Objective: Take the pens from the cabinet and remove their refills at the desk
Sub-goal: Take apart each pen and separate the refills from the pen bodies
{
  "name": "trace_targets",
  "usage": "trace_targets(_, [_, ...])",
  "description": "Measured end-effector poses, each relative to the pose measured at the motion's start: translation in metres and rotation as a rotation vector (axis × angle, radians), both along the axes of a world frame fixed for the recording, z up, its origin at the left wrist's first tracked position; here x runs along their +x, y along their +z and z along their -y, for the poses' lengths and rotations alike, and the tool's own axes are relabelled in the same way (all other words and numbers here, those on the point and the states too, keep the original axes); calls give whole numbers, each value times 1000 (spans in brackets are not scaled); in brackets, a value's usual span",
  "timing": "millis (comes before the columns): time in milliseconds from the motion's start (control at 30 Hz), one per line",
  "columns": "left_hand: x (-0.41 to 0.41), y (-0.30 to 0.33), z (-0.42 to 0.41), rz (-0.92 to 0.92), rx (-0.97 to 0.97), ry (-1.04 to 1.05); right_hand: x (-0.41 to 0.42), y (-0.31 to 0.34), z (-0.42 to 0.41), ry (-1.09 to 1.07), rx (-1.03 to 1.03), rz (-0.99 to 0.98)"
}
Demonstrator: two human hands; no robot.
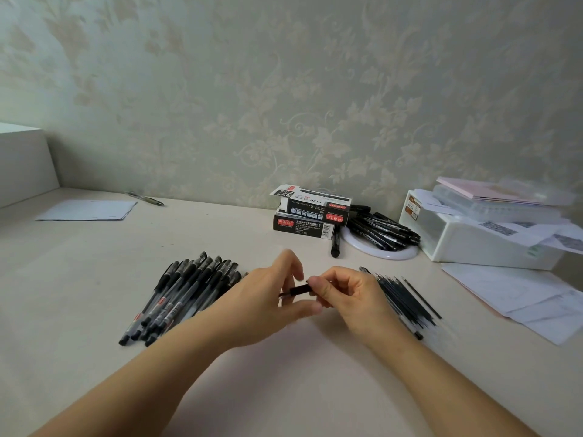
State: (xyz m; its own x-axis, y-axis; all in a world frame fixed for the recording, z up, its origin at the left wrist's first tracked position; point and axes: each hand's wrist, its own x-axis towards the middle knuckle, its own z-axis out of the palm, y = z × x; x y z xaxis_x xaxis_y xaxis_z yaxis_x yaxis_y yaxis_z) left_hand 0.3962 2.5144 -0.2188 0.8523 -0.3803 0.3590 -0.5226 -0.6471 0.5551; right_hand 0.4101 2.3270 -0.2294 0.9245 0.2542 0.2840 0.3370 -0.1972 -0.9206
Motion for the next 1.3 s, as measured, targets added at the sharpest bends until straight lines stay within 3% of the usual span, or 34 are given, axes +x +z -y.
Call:
trace_targets(167, [0, 4, 0, 69, 29, 19, 0, -1, 1, -13, 7, -13])
trace_targets(633, [-3, 3, 1, 48, 87, 59, 1, 0, 4, 29, 136, -37])
trace_targets(1100, [-3, 6, -3, -140, 77, 47, -3, 5, 7, 92, 115, -38])
trace_targets(1300, [-4, 6, -4, -121, 104, 9, -4, 9, 11, 183, 89, 22])
